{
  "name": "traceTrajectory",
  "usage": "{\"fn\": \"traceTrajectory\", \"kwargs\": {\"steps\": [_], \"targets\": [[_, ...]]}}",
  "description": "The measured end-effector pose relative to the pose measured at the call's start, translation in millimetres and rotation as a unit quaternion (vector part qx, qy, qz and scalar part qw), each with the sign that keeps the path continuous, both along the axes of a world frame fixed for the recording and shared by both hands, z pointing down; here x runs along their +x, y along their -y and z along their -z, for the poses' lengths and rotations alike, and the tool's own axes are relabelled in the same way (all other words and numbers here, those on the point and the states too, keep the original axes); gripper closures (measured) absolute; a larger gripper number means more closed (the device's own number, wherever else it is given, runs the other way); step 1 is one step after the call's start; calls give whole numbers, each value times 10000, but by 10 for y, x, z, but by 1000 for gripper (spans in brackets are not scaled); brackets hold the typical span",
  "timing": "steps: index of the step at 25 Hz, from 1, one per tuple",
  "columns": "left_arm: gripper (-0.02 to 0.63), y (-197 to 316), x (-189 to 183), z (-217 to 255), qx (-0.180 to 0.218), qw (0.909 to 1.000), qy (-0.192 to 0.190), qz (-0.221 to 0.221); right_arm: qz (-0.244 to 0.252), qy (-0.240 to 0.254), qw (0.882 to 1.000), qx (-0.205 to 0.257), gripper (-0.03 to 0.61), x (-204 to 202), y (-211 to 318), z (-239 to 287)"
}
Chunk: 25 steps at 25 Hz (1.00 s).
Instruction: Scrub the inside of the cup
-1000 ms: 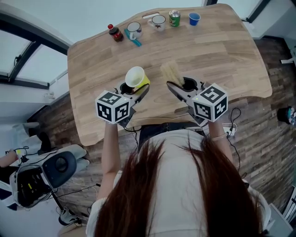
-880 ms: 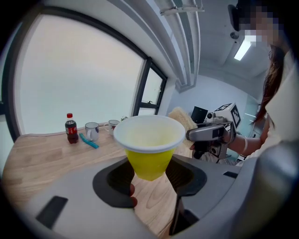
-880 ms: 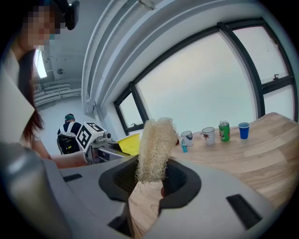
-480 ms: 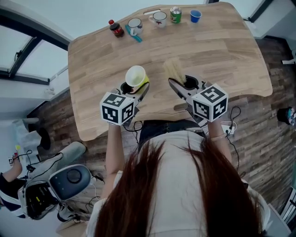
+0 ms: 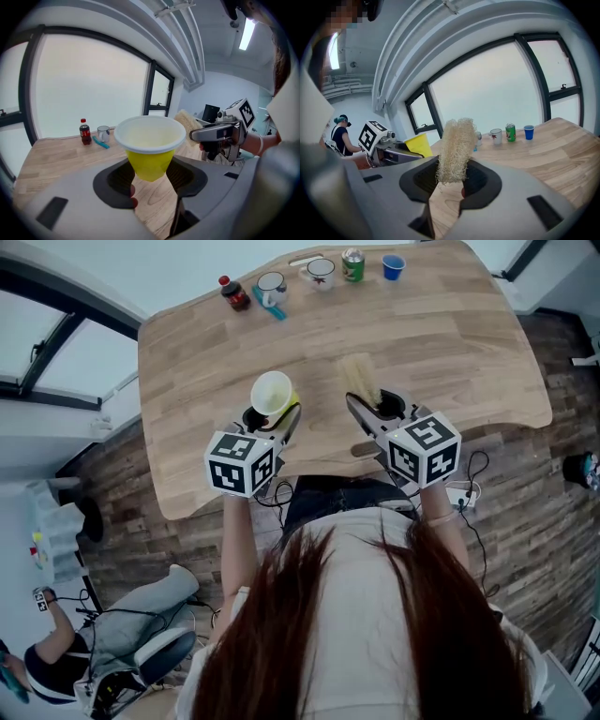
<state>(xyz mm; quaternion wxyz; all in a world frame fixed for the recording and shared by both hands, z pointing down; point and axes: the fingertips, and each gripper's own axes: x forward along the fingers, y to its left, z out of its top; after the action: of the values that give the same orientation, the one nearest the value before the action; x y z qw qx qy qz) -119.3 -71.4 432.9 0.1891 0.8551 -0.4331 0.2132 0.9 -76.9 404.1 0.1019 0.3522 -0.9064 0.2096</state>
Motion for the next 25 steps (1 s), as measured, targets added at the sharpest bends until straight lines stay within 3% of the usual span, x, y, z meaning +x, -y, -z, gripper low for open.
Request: {"fn": "traceTrajectory", "kwargs": {"steps": [11, 25], "targets": [[399, -256, -79, 46, 139, 9992, 11, 384, -334, -152, 9992, 167, 451, 83, -196, -17], [399, -491, -98, 71, 104, 9987, -91, 483, -349, -176, 9990, 194, 451, 65, -423, 0]]}}
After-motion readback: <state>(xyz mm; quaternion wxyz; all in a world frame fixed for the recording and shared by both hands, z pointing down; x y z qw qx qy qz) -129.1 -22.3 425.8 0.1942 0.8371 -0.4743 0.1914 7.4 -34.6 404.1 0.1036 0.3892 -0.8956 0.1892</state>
